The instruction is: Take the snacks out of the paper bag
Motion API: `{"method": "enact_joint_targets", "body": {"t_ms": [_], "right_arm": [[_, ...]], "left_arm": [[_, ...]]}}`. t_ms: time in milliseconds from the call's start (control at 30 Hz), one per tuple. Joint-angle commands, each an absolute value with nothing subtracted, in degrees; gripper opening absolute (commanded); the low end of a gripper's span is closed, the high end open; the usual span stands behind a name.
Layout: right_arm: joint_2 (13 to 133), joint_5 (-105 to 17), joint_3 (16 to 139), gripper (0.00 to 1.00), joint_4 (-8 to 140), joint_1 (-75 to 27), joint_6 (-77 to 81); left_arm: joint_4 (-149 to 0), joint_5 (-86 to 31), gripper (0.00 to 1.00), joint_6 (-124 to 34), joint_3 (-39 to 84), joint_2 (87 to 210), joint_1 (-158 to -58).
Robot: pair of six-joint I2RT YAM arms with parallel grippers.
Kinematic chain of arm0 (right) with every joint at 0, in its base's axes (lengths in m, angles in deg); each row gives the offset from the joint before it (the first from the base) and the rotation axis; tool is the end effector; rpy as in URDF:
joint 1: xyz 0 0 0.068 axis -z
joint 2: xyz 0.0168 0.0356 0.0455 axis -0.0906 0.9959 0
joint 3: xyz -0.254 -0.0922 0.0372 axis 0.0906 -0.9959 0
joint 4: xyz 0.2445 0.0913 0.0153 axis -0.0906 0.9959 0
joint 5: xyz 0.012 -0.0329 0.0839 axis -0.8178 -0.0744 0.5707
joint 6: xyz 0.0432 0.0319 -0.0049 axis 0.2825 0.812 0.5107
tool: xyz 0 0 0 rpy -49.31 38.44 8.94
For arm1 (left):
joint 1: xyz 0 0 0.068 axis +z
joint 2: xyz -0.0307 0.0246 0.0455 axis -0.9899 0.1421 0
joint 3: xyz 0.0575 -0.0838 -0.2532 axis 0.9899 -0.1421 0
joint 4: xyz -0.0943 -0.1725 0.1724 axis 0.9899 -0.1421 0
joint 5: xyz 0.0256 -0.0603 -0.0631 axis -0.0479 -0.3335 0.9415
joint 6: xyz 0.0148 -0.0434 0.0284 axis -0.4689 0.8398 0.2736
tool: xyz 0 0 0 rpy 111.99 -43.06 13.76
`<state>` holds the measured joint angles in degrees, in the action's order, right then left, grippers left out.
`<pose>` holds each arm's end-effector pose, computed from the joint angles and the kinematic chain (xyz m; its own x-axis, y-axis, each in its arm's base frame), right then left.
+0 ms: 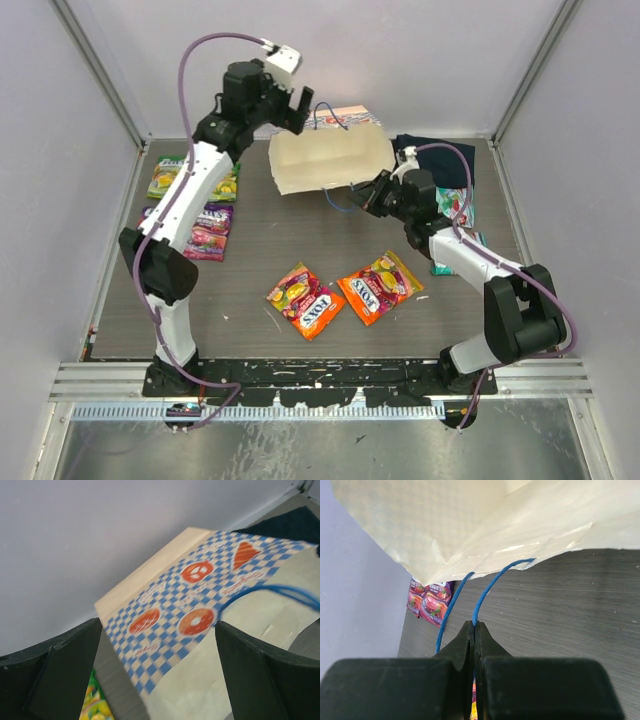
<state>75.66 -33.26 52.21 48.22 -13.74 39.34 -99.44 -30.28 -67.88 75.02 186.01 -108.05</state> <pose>0.3102 0.1182 0.2592 -0.6049 0.4905 -0.6273 -0.2395 0.6392 0.7308 0.4070 -0.2043 0.4473 -0.0614 0.2478 -0.9669 0.5456 0.8195 0.1754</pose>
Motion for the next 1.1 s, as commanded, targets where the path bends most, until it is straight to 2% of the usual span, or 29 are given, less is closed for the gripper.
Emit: {"method": "enact_joint_targets", "body": {"t_ms": [0, 167, 433, 567, 700, 733, 767, 800, 833, 933, 967, 1067], "right_arm": [[75.2, -34.6, 58.0, 0.01, 48.0, -14.8, 38.1], [75.1, -35.1, 61.5, 0.01, 49.5, -15.4, 37.3], [77.2, -36.1, 65.2, 0.01, 50.3, -15.8, 36.1], [79.6, -36.9, 67.4, 0.01, 49.0, -15.7, 36.8], [81.7, -36.9, 71.6, 0.01, 49.1, -15.8, 36.8], [82.2, -36.8, 72.7, 0.04, 49.3, -15.8, 36.7], [82.8, -36.2, 73.6, 0.18, 49.5, -15.8, 36.7], [83.7, -35.4, 74.9, 0.38, 49.6, -15.7, 36.7], [84.4, -34.7, 76.3, 0.52, 49.9, -15.8, 36.8], [85.8, -33.0, 79.9, 0.93, 52.2, -15.8, 36.5], [85.6, -33.1, 80.2, 0.99, 52.9, -15.8, 36.2], [83.6, -33.7, 79.0, 1.0, 54.0, -15.5, 35.9]], "left_arm": [[-104.6, -31.7, 0.98, -60.0, 72.4, 176.1, -101.8], [-105.6, -35.5, 0.98, -57.5, 65.3, 168.2, -97.7], [-95.6, -41.7, 0.98, -53.7, 42.5, 155.4, -97.5], [-90.3, -41.8, 0.98, -51.4, 34.3, 153.0, -97.4], [-88.4, -41.0, 0.98, -51.2, 31.1, 153.6, -97.4], [-87.7, -40.6, 0.98, -51.3, 30.3, 153.8, -97.4], [-86.8, -39.6, 0.98, -51.4, 29.5, 154.0, -97.4], [-85.5, -38.9, 0.98, -51.2, 28.7, 154.1, -97.4], [-84.8, -38.4, 0.98, -50.9, 28.0, 154.4, -97.4], [-85.4, -37.9, 0.98, -50.2, 27.2, 155.8, -97.5], [-85.7, -37.6, 0.98, -50.0, 26.8, 156.0, -97.5], [-84.1, -36.0, 0.98, -48.4, 23.3, 155.1, -97.6]]}}
